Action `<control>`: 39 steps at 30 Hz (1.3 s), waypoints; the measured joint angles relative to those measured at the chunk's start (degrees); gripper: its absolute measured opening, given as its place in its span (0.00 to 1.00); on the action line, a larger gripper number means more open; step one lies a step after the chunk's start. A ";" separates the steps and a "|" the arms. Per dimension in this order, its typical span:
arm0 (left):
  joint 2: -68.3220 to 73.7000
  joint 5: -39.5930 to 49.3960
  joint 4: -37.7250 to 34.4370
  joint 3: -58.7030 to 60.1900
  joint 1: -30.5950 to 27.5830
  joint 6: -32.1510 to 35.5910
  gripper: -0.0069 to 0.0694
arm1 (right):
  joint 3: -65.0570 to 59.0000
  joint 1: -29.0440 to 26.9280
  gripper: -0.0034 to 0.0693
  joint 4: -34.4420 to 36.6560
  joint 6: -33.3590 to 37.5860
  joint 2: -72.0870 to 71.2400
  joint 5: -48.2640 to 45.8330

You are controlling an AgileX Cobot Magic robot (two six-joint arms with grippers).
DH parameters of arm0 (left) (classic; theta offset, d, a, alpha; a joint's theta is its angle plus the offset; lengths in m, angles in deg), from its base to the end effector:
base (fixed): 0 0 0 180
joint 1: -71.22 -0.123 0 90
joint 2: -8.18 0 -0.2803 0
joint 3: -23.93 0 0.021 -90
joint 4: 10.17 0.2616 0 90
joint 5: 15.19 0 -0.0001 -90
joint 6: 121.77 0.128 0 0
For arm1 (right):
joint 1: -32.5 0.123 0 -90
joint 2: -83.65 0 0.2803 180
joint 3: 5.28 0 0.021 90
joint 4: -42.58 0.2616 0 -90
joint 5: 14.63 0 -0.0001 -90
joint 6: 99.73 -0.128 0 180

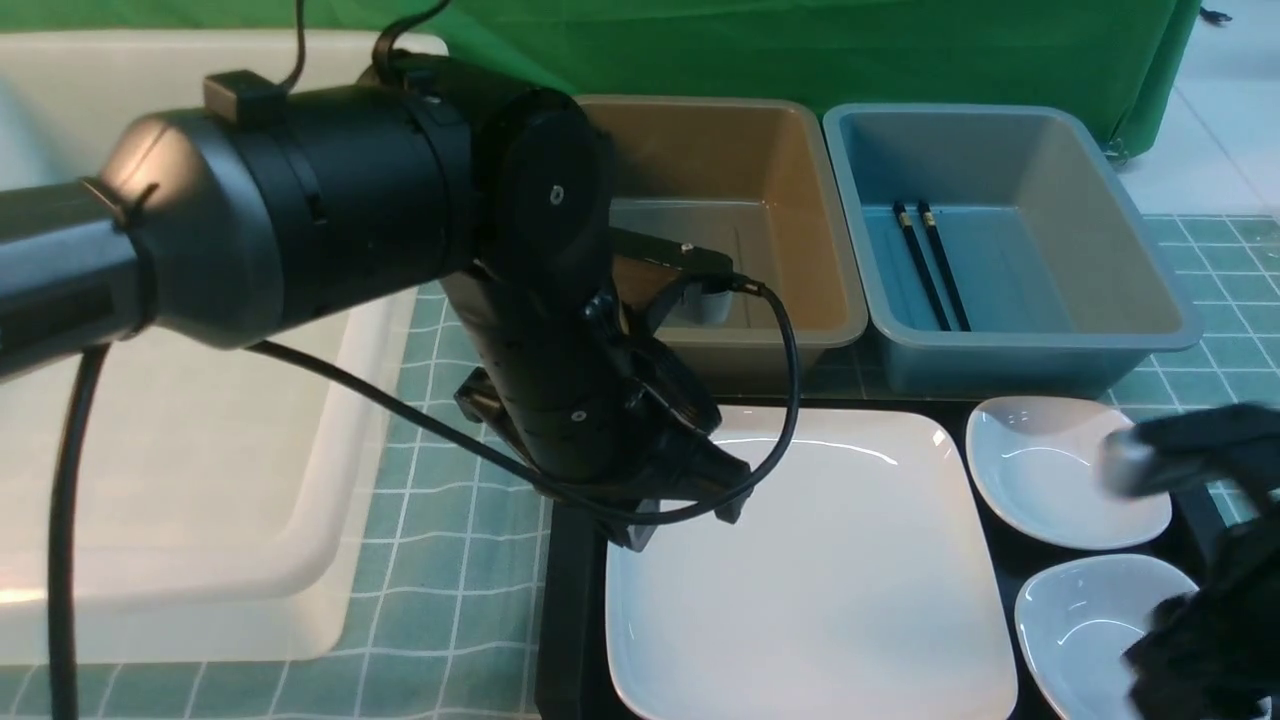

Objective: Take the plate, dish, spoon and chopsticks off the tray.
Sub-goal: Use the right arm to grab a small plate from the dinner plate, then use the right arm to put the small plate into the large storage box on the left

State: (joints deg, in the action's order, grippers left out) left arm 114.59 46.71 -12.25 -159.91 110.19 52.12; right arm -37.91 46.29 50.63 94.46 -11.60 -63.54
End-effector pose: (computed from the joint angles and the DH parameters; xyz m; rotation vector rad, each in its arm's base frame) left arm 0.2876 -0.2379 0.2322 0.8019 2.7847 -0.1974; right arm 0.2366 0.0720 0.1769 -0.5879 2.8373 0.1684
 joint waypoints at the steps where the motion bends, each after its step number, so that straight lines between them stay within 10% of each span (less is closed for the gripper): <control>1: -0.02 0.26 0.13 0.00 0.00 0.13 0.10 | -0.55 2.19 0.67 -0.95 0.37 0.95 1.43; 5: -2.03 1.77 1.10 0.00 -0.34 0.18 0.11 | -3.23 10.34 0.85 -11.31 -4.77 5.26 7.37; 13: -8.21 2.49 1.58 0.00 -5.40 0.07 0.11 | -3.67 14.92 0.81 -20.98 -14.20 10.07 11.76; 21: -13.10 3.66 2.08 1.30 -14.82 0.01 0.11 | -2.82 15.39 0.37 -22.06 -15.40 12.44 11.69; 30: -18.77 3.82 2.08 1.30 -21.65 0.15 0.11 | -2.54 15.39 0.14 -21.22 -16.67 2.03 6.95; 39: -22.11 5.22 2.08 1.30 -29.04 2.60 0.11 | 8.18 15.21 0.14 -16.16 -16.86 -6.22 3.49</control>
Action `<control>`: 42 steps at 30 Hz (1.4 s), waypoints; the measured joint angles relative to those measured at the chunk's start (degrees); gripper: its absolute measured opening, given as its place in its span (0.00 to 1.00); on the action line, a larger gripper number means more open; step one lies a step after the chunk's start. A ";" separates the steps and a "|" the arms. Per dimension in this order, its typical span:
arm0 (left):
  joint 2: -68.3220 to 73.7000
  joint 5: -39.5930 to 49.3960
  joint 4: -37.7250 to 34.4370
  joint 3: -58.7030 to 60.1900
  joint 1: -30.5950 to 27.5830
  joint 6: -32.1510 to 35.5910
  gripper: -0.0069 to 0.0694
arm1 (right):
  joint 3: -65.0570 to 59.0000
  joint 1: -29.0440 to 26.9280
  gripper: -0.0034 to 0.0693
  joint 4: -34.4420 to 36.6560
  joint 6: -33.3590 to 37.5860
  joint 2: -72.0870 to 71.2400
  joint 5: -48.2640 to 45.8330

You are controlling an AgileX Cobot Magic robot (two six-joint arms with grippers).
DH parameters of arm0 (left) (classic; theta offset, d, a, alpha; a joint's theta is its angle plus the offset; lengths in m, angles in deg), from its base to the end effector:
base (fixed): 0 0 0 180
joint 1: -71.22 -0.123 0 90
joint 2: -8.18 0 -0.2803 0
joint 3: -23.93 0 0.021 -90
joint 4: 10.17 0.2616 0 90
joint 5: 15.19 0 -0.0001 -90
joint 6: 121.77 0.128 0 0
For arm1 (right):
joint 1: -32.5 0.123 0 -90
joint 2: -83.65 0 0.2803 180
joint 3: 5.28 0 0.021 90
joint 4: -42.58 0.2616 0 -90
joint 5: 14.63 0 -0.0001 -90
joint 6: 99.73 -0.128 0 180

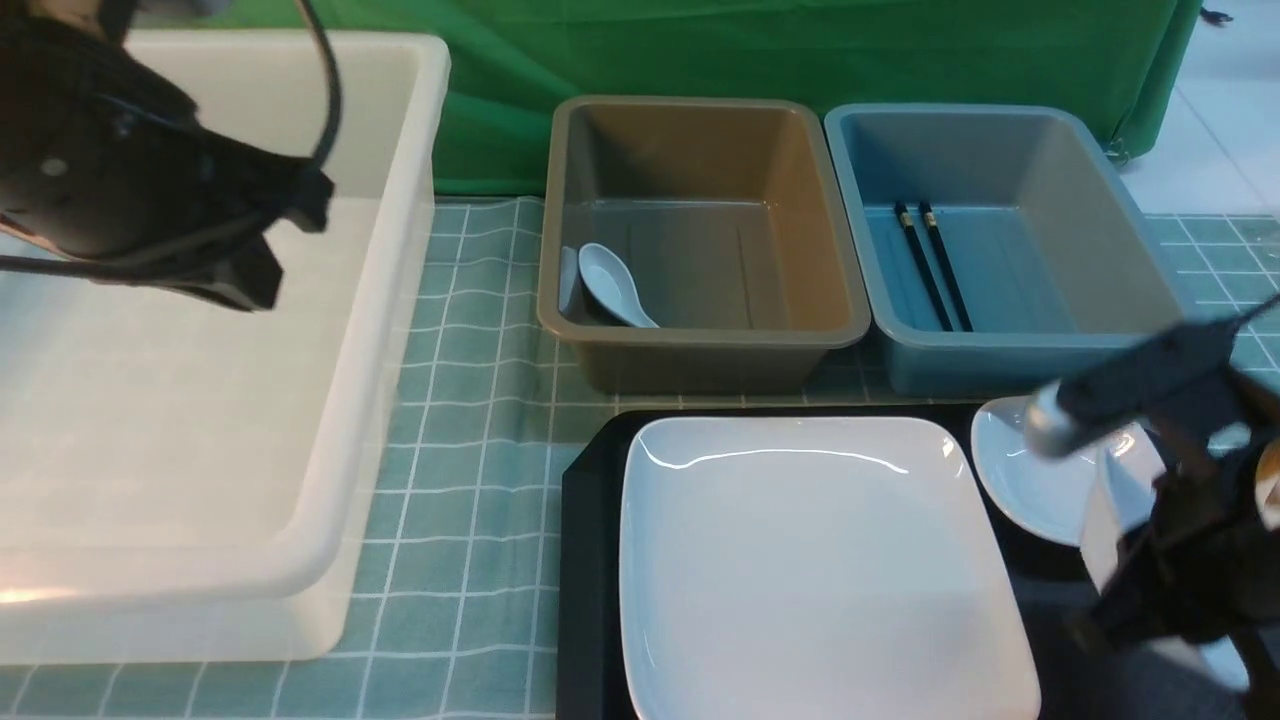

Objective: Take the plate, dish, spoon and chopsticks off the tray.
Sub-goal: Use the right arm to put the small plate into the large storage box on the left

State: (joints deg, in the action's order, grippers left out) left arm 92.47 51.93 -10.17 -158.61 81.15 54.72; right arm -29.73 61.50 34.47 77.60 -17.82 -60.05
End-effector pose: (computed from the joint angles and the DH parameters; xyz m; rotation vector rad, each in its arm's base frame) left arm 0.2897 -0.0507 0.3506 0.1456 2.5966 -0.0848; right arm 0.2433 0.1202 0.2512 -0.6756 2.4873 0.0389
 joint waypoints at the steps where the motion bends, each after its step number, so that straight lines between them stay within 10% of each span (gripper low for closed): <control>1: -0.69 0.37 0.00 0.00 -1.43 0.31 0.11 | 1.70 0.00 0.14 0.92 0.22 0.24 0.14; 10: -9.49 -0.65 -0.76 5.25 -16.90 -0.04 0.11 | 28.27 2.68 0.13 19.76 15.52 12.69 1.66; 24: -21.66 -7.97 -5.38 12.00 -30.55 0.03 0.11 | 92.31 18.79 0.13 22.44 21.72 56.02 -7.99; 42: -22.85 -8.68 -5.91 12.00 -30.61 -0.03 0.11 | 99.12 28.36 0.13 22.67 30.52 68.90 -9.49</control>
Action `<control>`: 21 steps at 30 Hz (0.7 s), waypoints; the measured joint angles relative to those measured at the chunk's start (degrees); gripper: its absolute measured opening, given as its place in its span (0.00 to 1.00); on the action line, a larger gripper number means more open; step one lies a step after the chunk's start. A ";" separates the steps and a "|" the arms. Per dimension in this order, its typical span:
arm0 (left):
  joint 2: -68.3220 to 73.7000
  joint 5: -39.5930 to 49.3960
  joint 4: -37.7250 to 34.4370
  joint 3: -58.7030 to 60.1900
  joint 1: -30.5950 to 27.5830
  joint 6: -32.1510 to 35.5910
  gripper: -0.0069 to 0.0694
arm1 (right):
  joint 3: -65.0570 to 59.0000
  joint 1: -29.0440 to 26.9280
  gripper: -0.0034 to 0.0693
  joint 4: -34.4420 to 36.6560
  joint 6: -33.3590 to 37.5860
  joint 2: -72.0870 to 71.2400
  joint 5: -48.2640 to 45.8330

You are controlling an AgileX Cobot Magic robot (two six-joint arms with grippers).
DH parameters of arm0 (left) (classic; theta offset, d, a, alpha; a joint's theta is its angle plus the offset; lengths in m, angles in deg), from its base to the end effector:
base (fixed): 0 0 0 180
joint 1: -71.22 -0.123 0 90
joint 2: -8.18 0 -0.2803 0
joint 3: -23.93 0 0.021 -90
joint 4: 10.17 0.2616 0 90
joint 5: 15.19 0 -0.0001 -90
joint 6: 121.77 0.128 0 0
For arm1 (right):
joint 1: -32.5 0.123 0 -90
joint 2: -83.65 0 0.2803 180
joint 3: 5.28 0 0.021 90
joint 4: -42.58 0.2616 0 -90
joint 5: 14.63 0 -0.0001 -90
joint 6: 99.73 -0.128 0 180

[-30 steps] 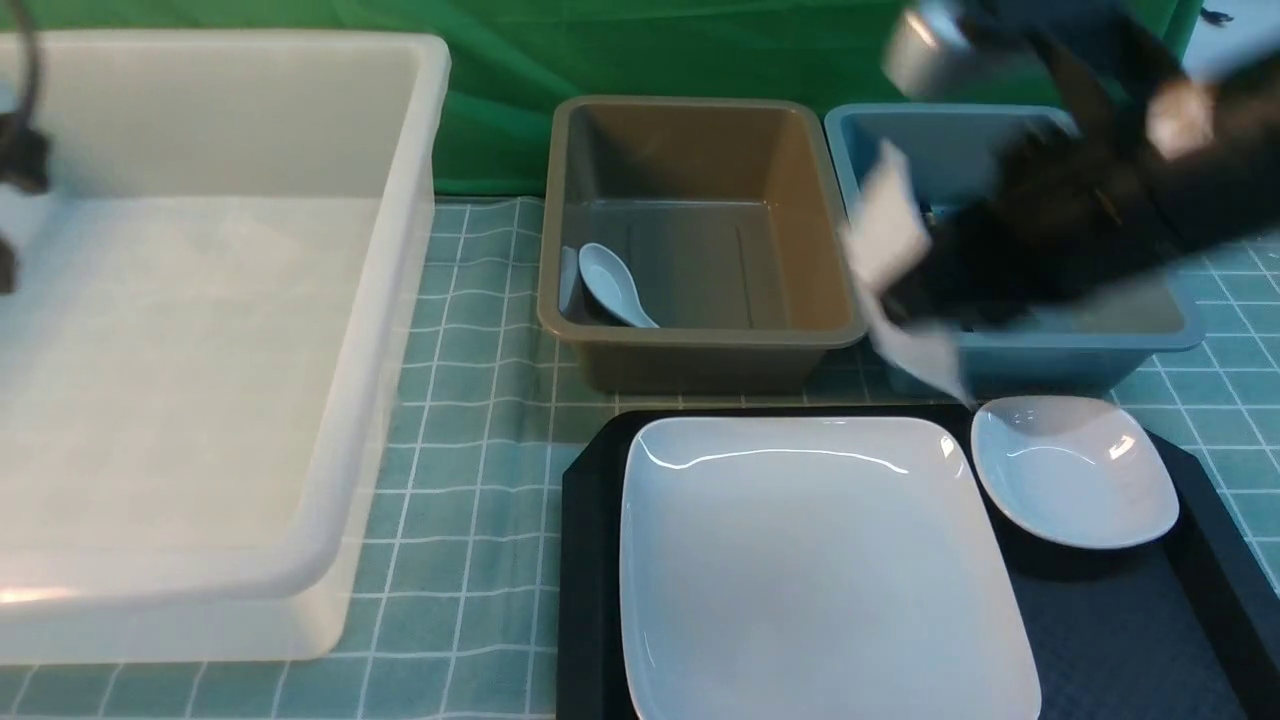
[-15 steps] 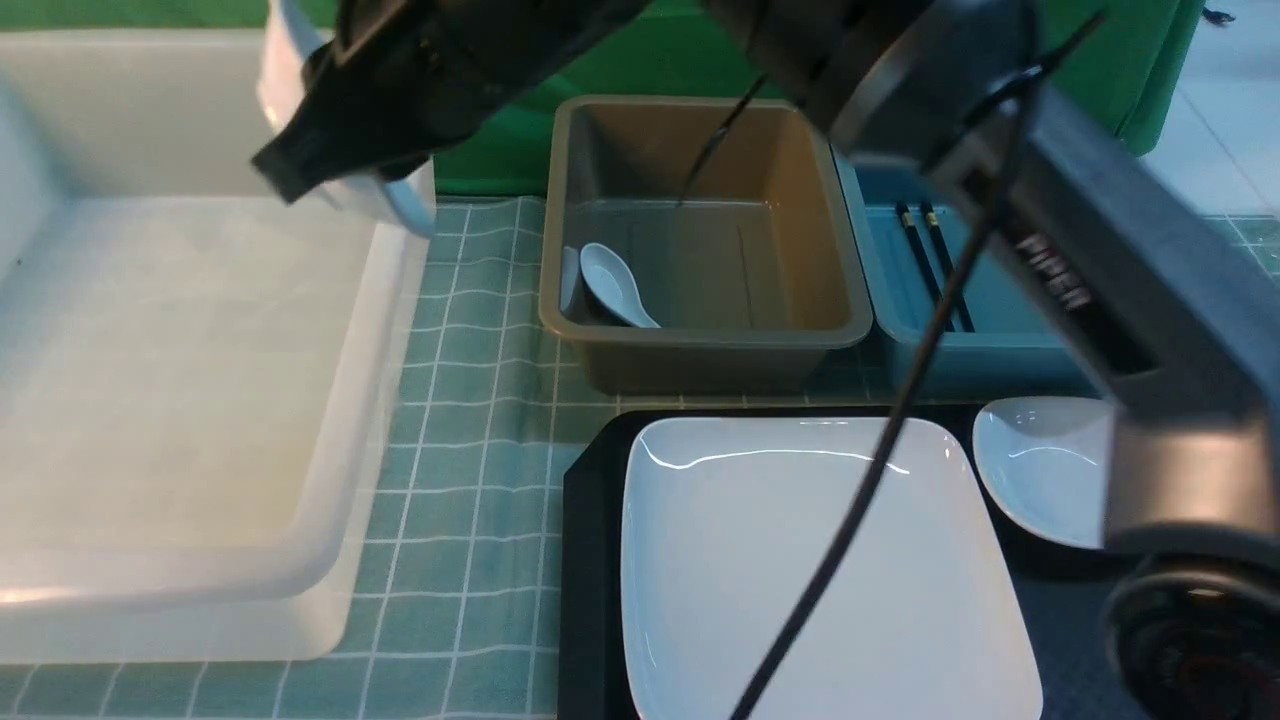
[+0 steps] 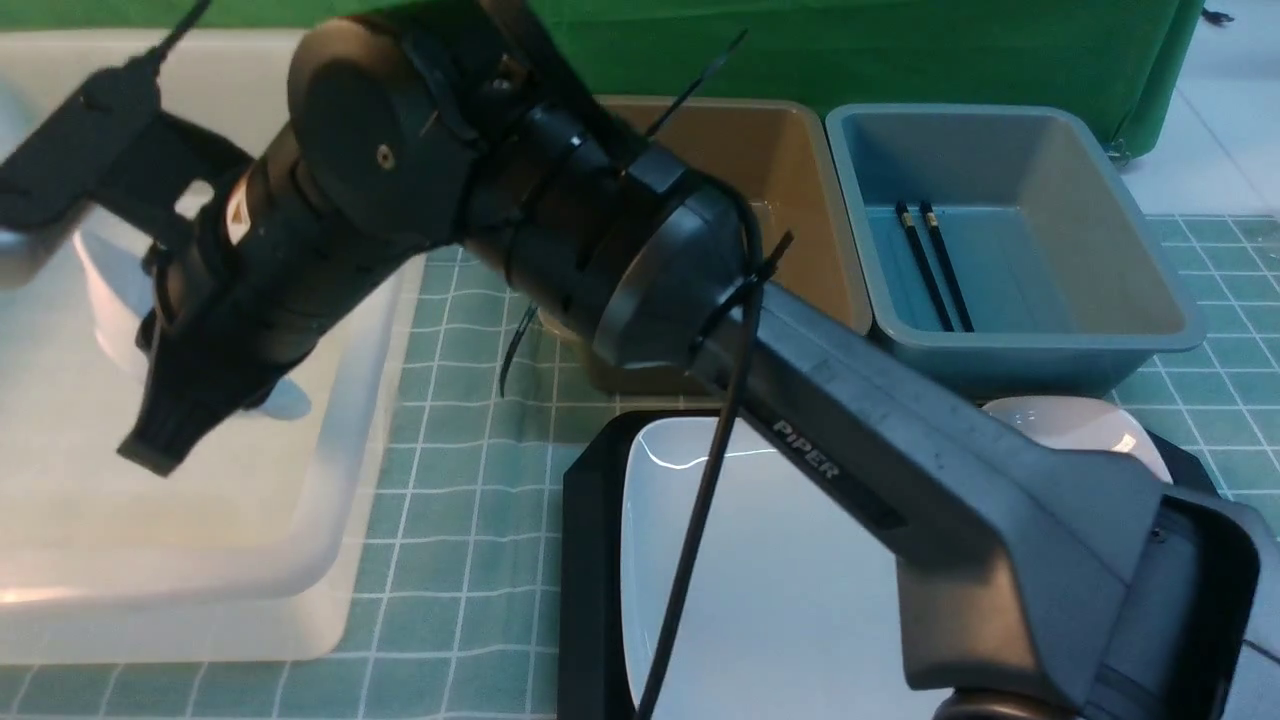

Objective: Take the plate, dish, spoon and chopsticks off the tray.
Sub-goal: Use the right arm to put the small plate into the large storage box on the left

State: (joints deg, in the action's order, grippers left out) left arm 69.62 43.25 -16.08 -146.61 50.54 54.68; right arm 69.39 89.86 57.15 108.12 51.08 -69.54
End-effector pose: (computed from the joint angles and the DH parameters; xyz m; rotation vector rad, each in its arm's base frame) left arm 0.1958 0.0619 0.3940 -0.4863 2.1990 0.0323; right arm 0.2907 0.5027 0.2964 -1.4942 1.6985 0.5907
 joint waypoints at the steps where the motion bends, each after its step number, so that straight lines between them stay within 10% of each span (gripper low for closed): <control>1: 0.00 -0.05 0.00 0.00 0.00 0.00 0.11 | 0.00 0.09 0.13 -0.06 0.15 1.00 0.38; 21: 0.00 -0.12 -0.55 0.00 0.00 0.00 0.11 | 0.05 1.17 0.19 -0.09 0.58 7.52 5.33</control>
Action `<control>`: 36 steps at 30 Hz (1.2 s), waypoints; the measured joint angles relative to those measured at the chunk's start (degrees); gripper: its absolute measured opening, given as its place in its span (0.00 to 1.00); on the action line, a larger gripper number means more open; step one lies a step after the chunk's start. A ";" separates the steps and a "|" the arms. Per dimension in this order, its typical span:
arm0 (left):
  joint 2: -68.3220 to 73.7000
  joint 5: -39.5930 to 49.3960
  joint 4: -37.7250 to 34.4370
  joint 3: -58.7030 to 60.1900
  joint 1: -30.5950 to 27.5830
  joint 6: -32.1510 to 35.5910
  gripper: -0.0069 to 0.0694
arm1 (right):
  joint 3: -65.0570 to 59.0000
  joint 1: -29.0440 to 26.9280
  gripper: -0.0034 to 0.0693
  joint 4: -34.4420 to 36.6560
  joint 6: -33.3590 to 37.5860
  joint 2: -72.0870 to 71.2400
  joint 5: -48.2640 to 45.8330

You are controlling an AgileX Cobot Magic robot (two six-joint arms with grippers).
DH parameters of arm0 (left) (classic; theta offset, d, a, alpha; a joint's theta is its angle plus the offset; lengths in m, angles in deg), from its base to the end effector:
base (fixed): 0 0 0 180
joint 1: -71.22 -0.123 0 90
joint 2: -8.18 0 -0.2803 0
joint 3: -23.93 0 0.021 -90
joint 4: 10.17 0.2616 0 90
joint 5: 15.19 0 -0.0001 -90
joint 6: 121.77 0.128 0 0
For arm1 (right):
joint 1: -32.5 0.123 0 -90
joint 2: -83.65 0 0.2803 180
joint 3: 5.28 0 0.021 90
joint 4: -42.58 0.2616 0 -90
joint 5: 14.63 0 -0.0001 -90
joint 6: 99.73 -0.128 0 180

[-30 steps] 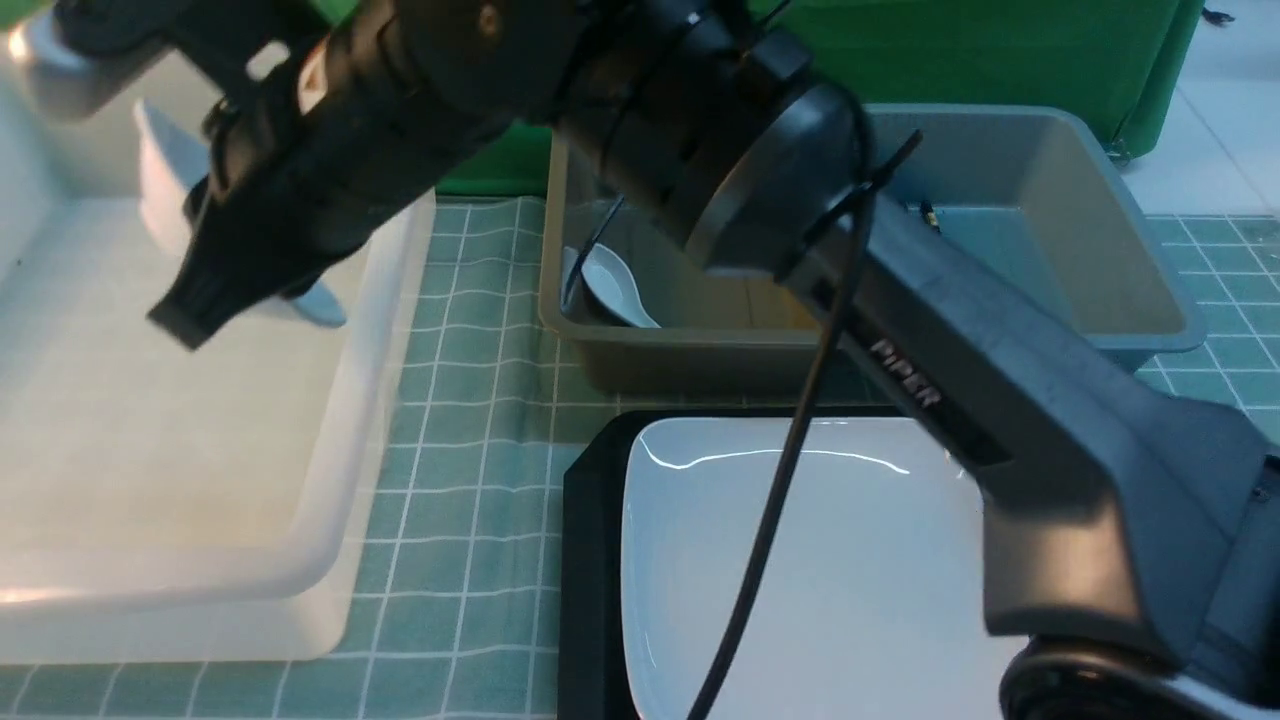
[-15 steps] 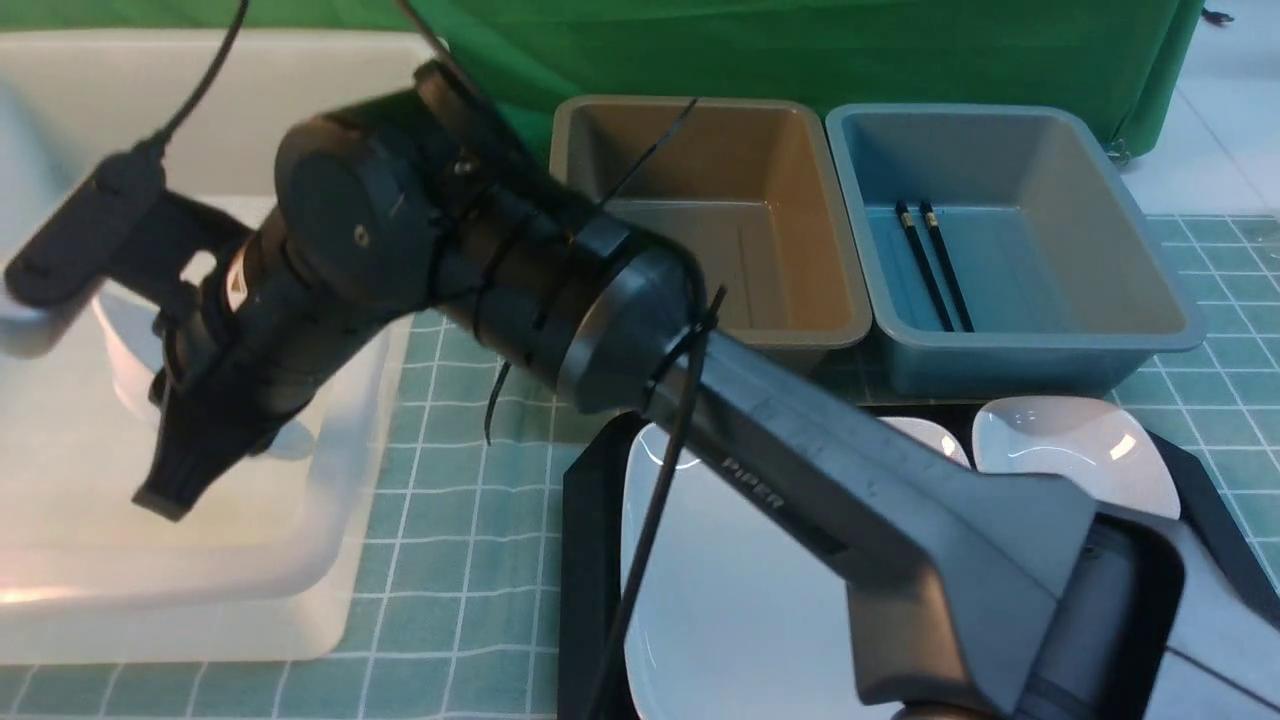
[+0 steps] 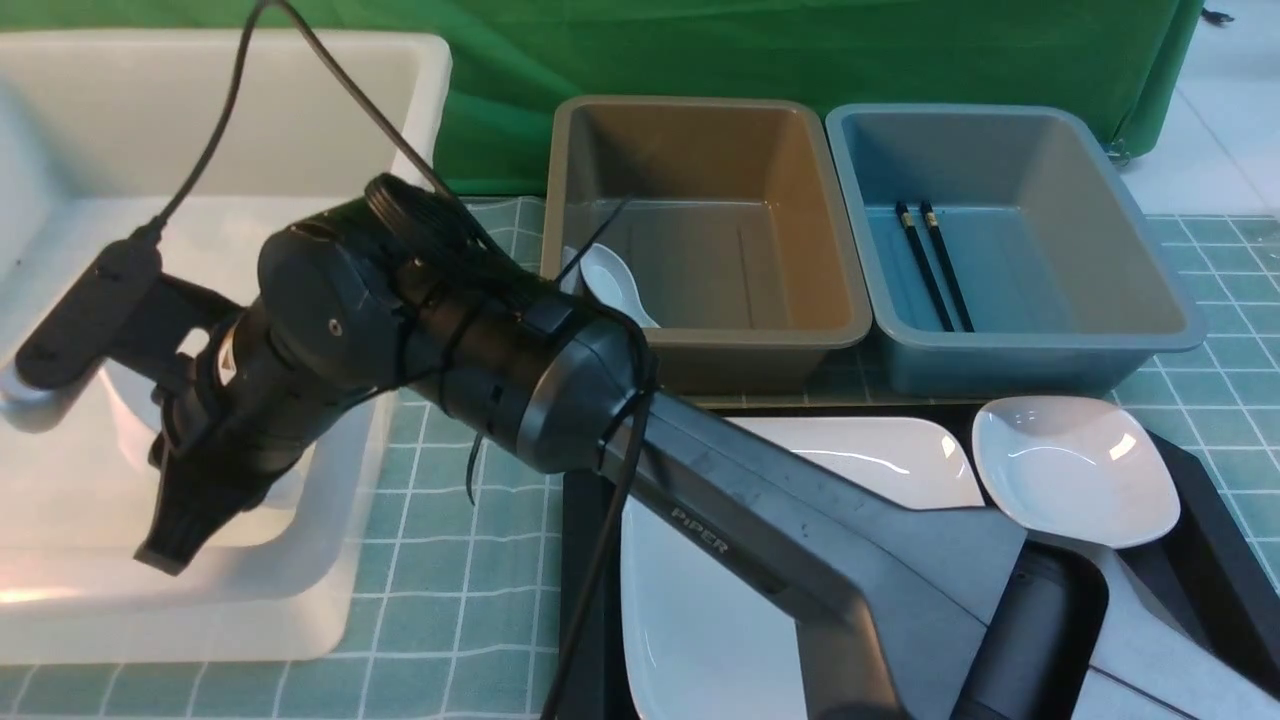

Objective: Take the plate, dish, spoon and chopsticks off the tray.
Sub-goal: Use the right arm to put the small plate into the large storage box on the left, then use the right arm to grab a small plate from the dinner plate

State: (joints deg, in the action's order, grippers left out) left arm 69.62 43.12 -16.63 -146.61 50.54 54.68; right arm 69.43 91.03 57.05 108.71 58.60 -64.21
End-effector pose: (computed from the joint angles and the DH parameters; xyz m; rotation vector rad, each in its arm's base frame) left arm 0.1963 0.0610 0.3943 -0.4870 2.1953 0.0209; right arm 0.2955 0.5295 0.2277 -1.5209 1.7274 0.5798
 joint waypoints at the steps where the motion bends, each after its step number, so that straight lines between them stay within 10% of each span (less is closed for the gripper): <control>1: 0.00 0.00 -0.05 0.00 0.00 0.00 0.11 | 0.00 0.00 0.23 -0.06 0.00 0.00 0.00; 13: 0.00 0.24 -0.07 0.00 0.00 0.39 0.11 | 0.07 -0.20 0.47 -1.99 -5.46 -3.49 -8.55; 23: -0.11 1.04 -6.93 0.00 3.29 7.79 0.11 | -5.53 -11.81 0.08 -18.40 -15.89 -27.53 -15.32; 36: 2.56 1.34 -8.02 0.00 26.21 9.56 0.11 | -70.32 -38.64 0.15 -19.60 -13.74 -65.82 -8.49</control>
State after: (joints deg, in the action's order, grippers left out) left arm 72.18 44.47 -24.66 -146.61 76.75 64.25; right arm -0.88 52.40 37.45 94.97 -7.23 -72.70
